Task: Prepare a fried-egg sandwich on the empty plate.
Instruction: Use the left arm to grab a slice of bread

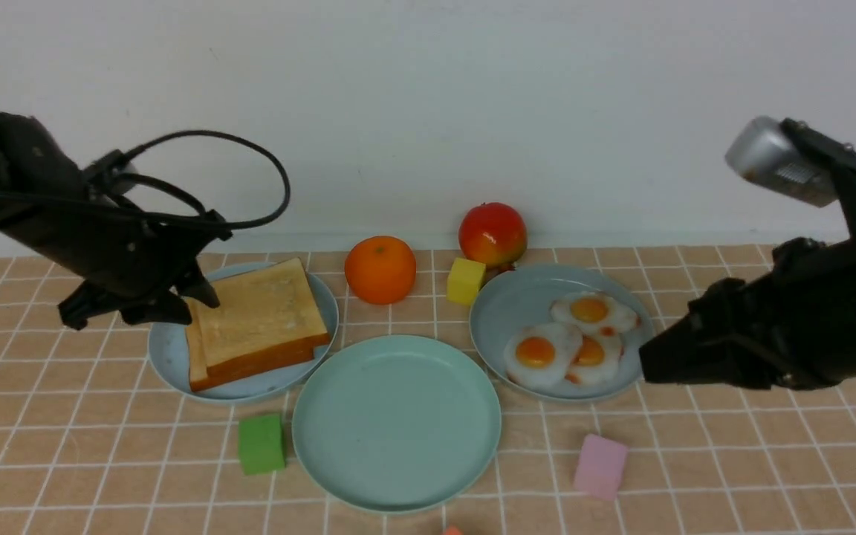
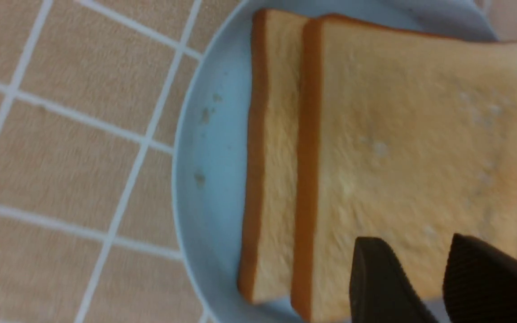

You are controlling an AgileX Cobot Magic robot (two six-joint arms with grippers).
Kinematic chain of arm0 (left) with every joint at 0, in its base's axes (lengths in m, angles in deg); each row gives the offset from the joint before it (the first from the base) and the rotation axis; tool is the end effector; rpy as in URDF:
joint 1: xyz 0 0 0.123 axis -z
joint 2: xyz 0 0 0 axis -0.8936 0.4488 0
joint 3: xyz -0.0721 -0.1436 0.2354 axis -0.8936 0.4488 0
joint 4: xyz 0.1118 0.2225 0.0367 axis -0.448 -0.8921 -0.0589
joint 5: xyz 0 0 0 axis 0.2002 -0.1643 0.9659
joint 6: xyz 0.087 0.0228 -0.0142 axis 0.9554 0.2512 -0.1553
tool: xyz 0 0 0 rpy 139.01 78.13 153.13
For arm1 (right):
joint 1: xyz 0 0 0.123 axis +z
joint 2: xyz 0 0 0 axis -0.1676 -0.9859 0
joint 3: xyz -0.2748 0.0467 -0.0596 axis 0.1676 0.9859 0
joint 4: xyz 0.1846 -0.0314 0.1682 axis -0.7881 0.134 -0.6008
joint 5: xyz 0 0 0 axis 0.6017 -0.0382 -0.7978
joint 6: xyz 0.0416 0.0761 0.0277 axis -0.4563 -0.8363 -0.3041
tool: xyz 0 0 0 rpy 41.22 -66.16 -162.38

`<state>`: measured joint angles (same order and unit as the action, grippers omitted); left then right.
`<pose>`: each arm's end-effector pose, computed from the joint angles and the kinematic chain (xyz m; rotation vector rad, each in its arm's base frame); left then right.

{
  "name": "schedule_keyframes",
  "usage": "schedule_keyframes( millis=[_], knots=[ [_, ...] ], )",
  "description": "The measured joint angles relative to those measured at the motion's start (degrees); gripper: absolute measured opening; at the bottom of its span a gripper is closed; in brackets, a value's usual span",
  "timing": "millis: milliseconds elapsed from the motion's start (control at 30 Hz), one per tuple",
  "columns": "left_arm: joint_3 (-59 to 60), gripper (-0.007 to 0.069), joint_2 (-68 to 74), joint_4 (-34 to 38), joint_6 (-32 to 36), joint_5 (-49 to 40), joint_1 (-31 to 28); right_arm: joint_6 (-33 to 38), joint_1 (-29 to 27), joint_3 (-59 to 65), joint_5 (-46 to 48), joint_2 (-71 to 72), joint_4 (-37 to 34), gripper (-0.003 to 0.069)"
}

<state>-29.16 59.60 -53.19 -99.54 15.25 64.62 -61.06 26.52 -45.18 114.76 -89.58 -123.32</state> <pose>0.3992 -0.0286 0.2093 -0.6357 2.5812 -0.4842 0.2177 0.1100 0.3274 -0.2845 2.4867 0.8193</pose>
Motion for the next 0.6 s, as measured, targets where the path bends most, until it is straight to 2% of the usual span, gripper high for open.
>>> schedule_keyframes(
  millis=[400, 600],
  knots=[
    [-2.5, 0.0238, 5.9, -4.9, 0.0, 0.9, 0.0, 0.0, 0.3, 0.0, 1.1, 0.0, 0.2, 0.0241],
    [-2.7, 0.0238, 6.7, -3.1, 0.0, 1.3, 0.0, 0.0, 0.3, 0.0, 0.2, 0.0, 0.2, 0.0241]
  ],
)
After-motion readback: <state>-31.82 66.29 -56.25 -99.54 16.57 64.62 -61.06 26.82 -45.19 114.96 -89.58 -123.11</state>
